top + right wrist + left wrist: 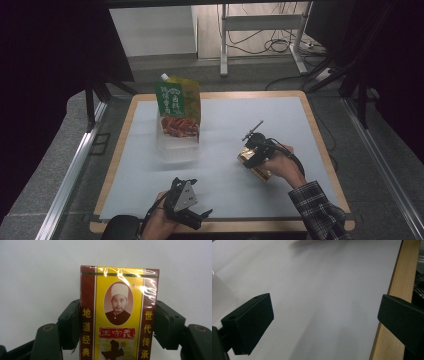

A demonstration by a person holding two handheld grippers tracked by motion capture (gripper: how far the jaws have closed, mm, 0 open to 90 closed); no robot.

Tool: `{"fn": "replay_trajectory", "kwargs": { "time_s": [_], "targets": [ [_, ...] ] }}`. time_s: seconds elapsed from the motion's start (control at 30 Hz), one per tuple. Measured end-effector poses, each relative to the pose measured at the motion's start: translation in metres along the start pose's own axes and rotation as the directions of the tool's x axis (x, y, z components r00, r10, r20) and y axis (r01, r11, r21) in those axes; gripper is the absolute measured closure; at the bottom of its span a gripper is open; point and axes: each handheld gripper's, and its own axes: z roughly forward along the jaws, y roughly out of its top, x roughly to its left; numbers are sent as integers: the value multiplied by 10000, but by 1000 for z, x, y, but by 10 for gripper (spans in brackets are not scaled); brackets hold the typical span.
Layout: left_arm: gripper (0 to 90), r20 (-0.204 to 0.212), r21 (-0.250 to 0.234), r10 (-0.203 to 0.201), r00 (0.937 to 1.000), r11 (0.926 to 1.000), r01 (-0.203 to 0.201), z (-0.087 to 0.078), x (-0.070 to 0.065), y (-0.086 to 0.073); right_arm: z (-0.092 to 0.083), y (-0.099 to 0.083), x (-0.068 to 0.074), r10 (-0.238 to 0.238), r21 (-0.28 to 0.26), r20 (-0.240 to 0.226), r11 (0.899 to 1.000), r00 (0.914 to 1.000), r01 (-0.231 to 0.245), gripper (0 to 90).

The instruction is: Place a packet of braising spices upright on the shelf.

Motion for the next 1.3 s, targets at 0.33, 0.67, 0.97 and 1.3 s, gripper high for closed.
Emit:
{"fn": "replay_trajectory", "kwargs": {
  "time_s": [0.33, 0.67, 0.97, 1.3],
  "targets": [
    [2, -2, -96, -84, 10000, 9999, 84, 0, 0, 0, -12, -1, 1, -86, -1819, -52, 9833, 9999, 75, 317],
    [2, 5, -82, -103, 9999, 9999, 103, -1, 0, 0, -22, 9, 9, -453, -3757, -224, 9261, 9987, 335, 318],
    [2, 12, -215, -140, 9999, 9997, 140, -1, 1, 0, -25, 22, 18, -856, -4957, -567, 8672, 9947, 464, 317],
    [2, 15, -186, -74, 10000, 9998, 74, -2, 1, 0, -24, 44, 27, -1280, -5758, -876, 8158, 9879, 546, 317]
  ]
}}
